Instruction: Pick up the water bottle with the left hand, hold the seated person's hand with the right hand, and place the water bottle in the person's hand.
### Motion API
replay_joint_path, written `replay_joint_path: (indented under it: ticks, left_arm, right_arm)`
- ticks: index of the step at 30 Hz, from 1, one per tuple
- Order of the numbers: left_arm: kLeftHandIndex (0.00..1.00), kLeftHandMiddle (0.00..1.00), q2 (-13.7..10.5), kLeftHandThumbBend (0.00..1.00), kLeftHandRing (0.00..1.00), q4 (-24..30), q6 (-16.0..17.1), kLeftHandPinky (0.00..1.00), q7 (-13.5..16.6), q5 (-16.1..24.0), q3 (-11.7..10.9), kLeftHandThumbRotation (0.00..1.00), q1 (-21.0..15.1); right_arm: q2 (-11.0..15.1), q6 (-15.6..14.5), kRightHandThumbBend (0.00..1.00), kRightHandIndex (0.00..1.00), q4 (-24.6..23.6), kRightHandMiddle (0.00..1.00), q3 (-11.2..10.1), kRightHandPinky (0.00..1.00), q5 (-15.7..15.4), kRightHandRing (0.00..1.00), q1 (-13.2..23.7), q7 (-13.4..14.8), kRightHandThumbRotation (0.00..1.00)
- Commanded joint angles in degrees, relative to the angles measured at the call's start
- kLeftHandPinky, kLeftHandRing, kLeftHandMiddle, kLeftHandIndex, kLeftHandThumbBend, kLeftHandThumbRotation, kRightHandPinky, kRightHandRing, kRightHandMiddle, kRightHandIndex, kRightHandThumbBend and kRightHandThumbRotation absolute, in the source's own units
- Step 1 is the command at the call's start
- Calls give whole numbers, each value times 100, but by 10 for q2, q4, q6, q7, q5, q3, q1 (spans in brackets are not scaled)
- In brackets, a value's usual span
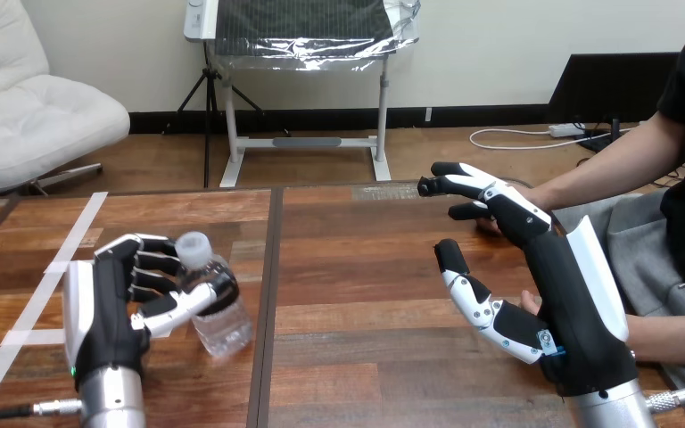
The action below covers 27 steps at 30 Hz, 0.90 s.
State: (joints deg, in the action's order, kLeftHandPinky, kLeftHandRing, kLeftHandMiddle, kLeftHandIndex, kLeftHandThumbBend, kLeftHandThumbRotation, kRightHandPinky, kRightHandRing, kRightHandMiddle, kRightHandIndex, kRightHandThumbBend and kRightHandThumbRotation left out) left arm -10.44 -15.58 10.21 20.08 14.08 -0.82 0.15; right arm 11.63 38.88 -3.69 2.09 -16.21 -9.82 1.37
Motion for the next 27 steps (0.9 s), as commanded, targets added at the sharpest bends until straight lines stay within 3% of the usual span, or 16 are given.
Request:
replay_joint_path:
  ticks: [1, 27]
  left_arm:
    - [49, 46, 0, 69, 41, 54, -1, 37, -4, 14, 1, 0, -13]
    - [50, 45, -2, 67, 41, 54, -6, 37, -3, 45, 0, 0, -26]
  right_arm:
    - [1, 3, 19, 73, -9, 84, -6, 71, -4, 81, 43, 5, 0]
    - [-3, 1, 18, 73, -10, 84, -3, 70, -10, 80, 41, 6, 0]
